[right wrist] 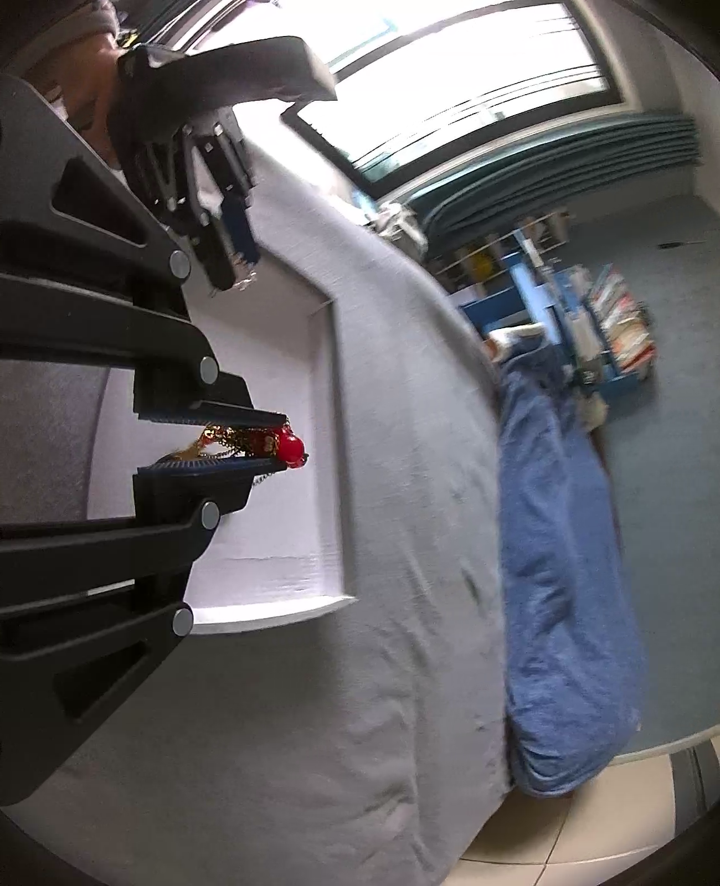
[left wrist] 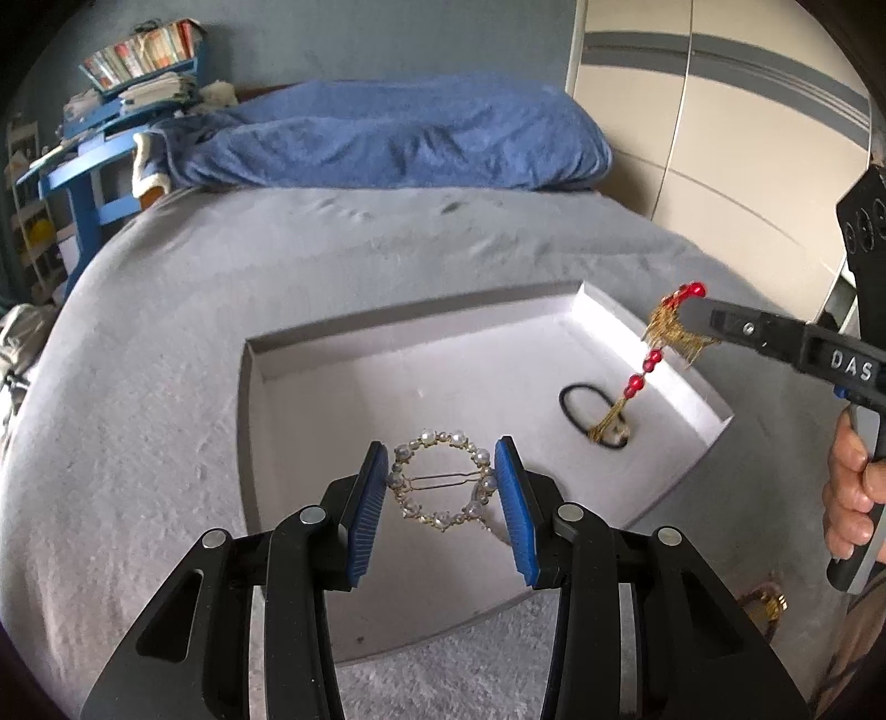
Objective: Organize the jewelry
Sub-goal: 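Carry the brooch and red tassel in both grippers over the tray, then open both grippers to drop the brooch and tassel into the tray, then move both open grippers back from the tray to the jewelry pile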
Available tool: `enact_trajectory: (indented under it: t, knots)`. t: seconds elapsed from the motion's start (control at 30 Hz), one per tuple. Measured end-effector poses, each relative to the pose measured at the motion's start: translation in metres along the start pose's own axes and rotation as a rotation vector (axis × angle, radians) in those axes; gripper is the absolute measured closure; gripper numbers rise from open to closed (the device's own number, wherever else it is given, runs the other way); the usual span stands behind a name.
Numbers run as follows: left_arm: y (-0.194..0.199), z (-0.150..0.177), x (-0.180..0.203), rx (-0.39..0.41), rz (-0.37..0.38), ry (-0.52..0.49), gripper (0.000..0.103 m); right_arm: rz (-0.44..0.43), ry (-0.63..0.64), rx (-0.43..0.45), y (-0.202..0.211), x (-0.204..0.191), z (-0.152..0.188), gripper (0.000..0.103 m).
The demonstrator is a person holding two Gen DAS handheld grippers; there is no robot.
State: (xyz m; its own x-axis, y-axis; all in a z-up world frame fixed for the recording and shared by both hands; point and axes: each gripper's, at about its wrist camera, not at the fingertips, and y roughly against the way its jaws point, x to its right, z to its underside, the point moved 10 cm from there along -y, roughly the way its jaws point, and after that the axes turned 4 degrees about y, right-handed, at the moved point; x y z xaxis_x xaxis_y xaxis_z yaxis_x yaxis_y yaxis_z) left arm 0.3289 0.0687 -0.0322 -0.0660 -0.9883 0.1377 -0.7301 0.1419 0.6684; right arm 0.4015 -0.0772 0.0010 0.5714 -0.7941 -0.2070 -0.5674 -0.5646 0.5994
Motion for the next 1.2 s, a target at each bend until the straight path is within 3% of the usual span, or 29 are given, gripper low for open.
enact_trajectory:
  t: [0.3,0.57,0.6,0.73,1.0,1.2]
  knots:
    - [-0.013,0.014,0.008,-0.053,-0.002,-0.022,0.061,0.029,0.041,-0.095,-0.021,0.001,0.022,0.093]
    - [-0.021,0.024,0.002,-0.096,-0.005,0.014,0.057,0.023,0.013,-0.119,-0.025,0.009,0.027,0.091]
    - [-0.02,0.024,0.002,-0.096,-0.003,0.017,0.056,0.023,0.009,-0.121,-0.026,0.01,0.027,0.09]
    - [-0.016,0.023,0.004,-0.085,-0.001,0.013,0.046,0.024,-0.027,-0.101,-0.021,0.016,0.023,0.065]
    - [-0.001,0.011,0.0,-0.035,0.016,0.061,0.029,0.06,-0.088,-0.027,-0.003,0.033,0.013,0.058]
    - [0.016,0.013,0.006,-0.008,0.034,0.085,0.027,0.084,-0.081,-0.005,0.013,0.033,0.018,0.056]
